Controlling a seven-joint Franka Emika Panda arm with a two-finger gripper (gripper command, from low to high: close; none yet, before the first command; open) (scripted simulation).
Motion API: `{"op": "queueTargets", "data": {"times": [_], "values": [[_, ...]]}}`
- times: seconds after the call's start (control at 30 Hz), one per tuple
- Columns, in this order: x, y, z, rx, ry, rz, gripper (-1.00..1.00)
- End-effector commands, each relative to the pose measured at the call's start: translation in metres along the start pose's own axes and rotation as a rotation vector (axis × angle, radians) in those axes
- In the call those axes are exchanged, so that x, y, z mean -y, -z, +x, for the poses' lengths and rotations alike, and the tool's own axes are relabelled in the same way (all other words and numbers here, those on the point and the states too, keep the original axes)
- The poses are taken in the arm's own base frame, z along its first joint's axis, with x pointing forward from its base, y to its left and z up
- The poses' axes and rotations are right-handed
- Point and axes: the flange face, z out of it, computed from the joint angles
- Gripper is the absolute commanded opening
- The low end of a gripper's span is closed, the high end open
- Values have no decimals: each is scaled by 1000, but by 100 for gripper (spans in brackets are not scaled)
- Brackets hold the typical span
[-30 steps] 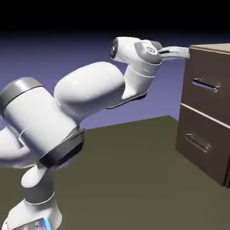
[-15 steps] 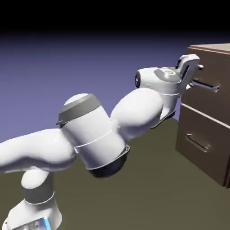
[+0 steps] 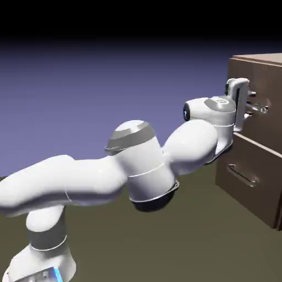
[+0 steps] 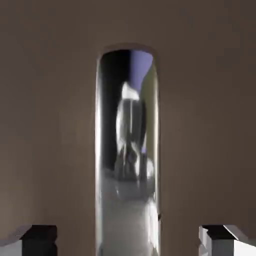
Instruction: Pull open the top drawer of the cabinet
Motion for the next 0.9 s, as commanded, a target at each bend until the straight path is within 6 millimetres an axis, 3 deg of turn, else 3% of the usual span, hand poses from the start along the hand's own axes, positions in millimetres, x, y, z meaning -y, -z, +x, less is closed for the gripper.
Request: {"op": "queueTargets", "data": {"times": [0.0,0.3,0.7,0.73,0.77,0.8,0.87], "values": [[0,8,0,-1,0,-1,-100],[0,90,0,-1,0,-1,-100],[0,221,0,-1,0,-1,-100],[0,225,0,-2,-1,-1,-100],[0,225,0,-2,-1,-1,100],[0,225,0,-2,-1,-1,100],[1,250,0,-1,-3,-2,100]]}}
